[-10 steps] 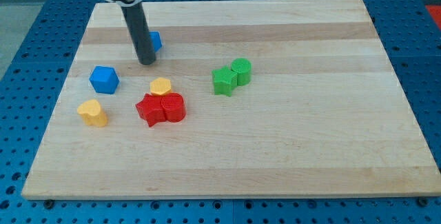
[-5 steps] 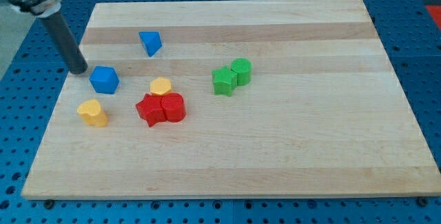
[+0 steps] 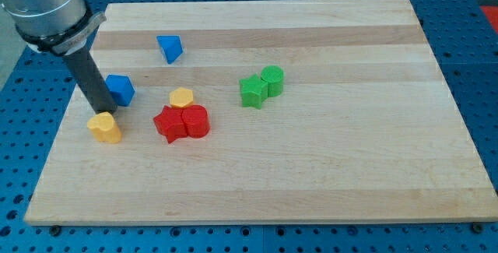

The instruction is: Push the cube into the triangle

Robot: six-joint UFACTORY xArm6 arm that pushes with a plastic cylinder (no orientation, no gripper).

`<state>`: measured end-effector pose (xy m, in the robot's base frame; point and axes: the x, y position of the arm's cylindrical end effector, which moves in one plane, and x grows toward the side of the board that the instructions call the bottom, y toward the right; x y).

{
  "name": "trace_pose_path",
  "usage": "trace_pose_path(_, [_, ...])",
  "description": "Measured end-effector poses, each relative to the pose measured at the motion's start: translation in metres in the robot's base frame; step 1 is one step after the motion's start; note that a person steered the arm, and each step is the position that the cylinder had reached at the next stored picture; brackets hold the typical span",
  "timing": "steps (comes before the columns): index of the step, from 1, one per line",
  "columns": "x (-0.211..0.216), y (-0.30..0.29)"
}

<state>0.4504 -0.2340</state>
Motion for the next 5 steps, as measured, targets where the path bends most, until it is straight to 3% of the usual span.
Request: trace_pose_path(5, [-0.080, 0.031])
